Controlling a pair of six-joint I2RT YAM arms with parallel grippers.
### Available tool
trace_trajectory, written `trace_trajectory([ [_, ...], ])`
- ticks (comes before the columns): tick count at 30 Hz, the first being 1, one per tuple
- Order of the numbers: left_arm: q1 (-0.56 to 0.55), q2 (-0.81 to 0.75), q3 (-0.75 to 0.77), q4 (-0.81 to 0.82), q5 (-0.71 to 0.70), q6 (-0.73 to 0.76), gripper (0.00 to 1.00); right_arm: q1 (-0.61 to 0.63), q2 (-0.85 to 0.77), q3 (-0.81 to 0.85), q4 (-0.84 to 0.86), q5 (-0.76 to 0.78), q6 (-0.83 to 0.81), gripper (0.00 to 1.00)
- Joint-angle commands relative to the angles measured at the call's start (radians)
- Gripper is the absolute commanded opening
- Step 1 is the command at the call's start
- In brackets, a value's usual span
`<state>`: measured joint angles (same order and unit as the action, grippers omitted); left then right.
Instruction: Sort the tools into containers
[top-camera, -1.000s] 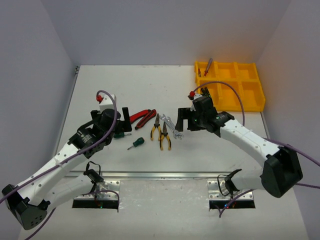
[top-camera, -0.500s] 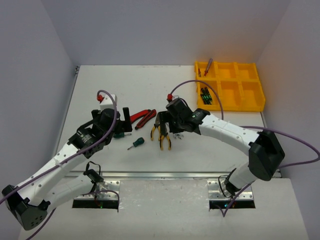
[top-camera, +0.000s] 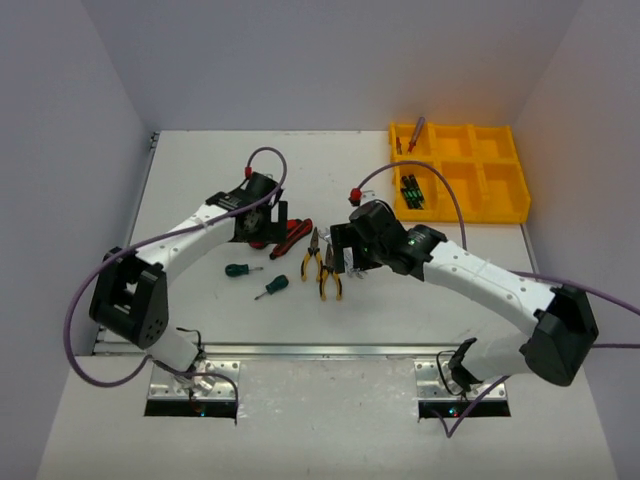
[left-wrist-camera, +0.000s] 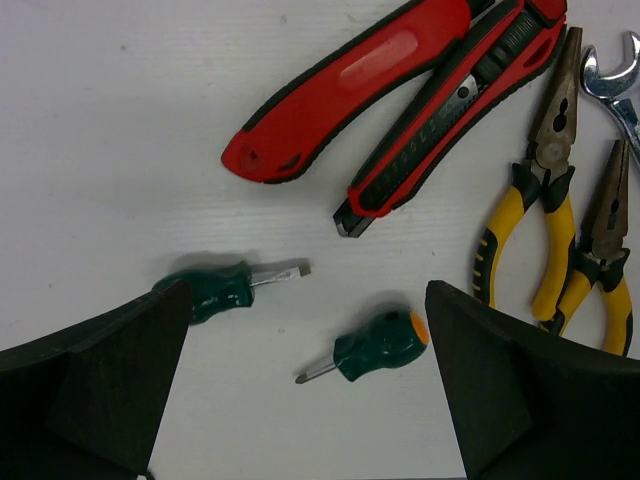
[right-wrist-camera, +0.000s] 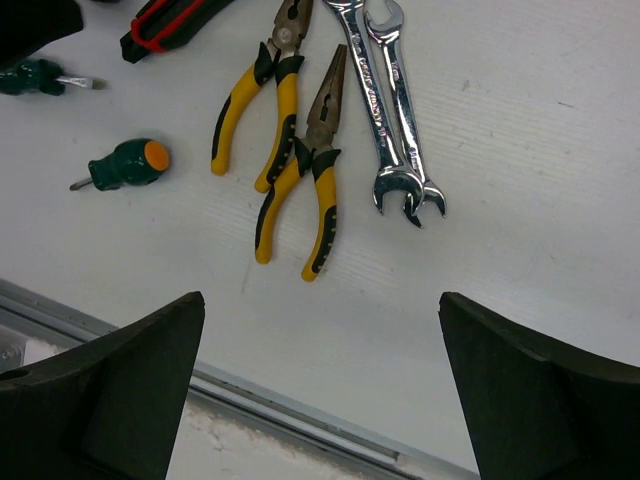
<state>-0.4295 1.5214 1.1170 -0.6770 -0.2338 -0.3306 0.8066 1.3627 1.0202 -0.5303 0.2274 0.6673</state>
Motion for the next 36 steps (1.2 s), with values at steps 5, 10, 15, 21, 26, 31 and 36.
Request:
trace_trajectory([
  [5, 0.157, 0.259, 0.239, -0.036, 0.226, 0.124, 1.0, 0.0, -0.141, -0.127, 0.092, -0.11, -0.081, 0.99],
  [10, 0.186, 0.383, 0.322, -0.1, 0.274, 0.194, 1.0, 0.0, -0.207, -0.201, 0.124, -0.141, -0.102, 0.99],
  [15, 0.197, 0.445, 0.364, -0.125, 0.251, 0.212, 1.0, 0.0, -0.219, -0.215, 0.146, -0.169, -0.109, 0.99],
  [21, 0.209, 0.474, 0.354, -0.116, 0.253, 0.206, 0.91, 0.0, -0.224, -0.221, 0.159, -0.191, -0.117, 0.99],
  [26, 0.209, 0.532, 0.371, -0.108, 0.198, 0.167, 0.79, 0.0, -0.228, -0.228, 0.177, -0.218, -0.114, 0.99],
  [31, 0.206, 0.548, 0.371, -0.061, 0.198, 0.123, 0.63, 0.0, -0.233, -0.233, 0.186, -0.219, -0.116, 0.99],
  [36, 0.195, 0.553, 0.373, -0.022, 0.202, 0.102, 0.4, 0.0, -0.237, -0.239, 0.194, -0.224, -0.118, 0.99],
])
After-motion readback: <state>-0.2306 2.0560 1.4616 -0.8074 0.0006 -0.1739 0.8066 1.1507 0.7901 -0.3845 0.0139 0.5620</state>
